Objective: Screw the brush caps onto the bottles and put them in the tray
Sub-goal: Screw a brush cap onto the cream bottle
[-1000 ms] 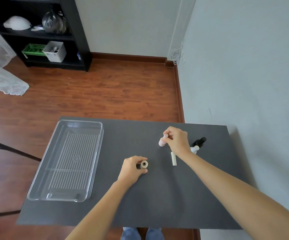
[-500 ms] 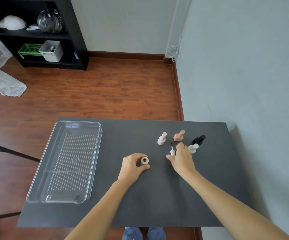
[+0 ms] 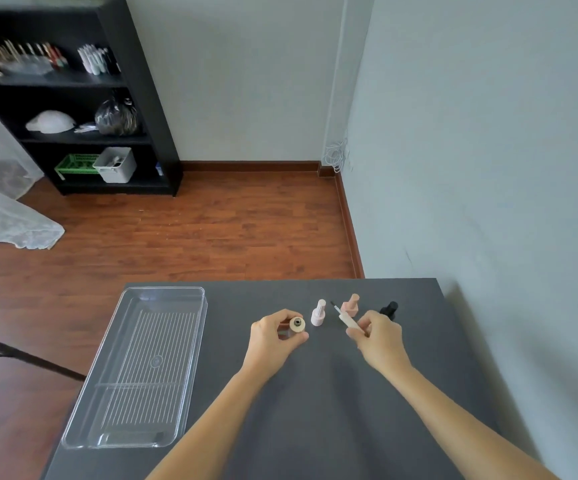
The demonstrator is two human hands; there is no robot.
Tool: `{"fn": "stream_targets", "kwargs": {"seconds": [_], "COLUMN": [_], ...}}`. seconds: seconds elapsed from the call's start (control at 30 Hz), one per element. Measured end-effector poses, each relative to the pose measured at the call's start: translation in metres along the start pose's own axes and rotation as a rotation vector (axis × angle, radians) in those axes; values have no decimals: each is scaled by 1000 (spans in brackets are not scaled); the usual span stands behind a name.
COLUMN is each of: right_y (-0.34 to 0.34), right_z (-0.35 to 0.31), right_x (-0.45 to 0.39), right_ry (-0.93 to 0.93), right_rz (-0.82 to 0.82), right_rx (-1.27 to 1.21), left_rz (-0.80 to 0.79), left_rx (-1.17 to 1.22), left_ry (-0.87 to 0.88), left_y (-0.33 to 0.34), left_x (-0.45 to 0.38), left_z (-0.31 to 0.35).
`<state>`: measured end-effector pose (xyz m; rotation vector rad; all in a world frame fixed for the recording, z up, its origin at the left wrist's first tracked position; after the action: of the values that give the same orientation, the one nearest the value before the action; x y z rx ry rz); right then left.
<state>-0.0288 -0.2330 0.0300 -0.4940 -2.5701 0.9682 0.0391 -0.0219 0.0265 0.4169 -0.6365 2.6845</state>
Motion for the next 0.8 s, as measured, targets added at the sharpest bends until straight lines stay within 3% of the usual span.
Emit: {"fn": "stream_targets", "kwargs": {"seconds": [0.17, 0.43, 0.8], "right_y": [-71, -155, -196], "right_z": [-60, -162, -243], "right_x": [-1, -3, 12], "right_ry": [-229, -596, -860], "right_rz": [227, 251, 248], "right_rx": [-212, -634, -394], "left_rz": [27, 89, 171], "left_rx": [65, 157, 184], "left_ry": [71, 228, 352], "left_y": [-11, -28, -44], "left_x": [3, 13, 40], "left_z": [52, 143, 216]}}
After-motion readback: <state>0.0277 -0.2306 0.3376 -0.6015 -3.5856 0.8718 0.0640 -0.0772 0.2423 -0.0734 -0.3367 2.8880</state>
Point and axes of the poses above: each hand's wrist, its own x-axis away from the middle knuckle, its own y-axis out of the palm, z = x × y, the point moved 5 cm from there along -x, towards the middle knuckle, and after that the axes turned 9 degrees about -y, right-handed, at the moved point
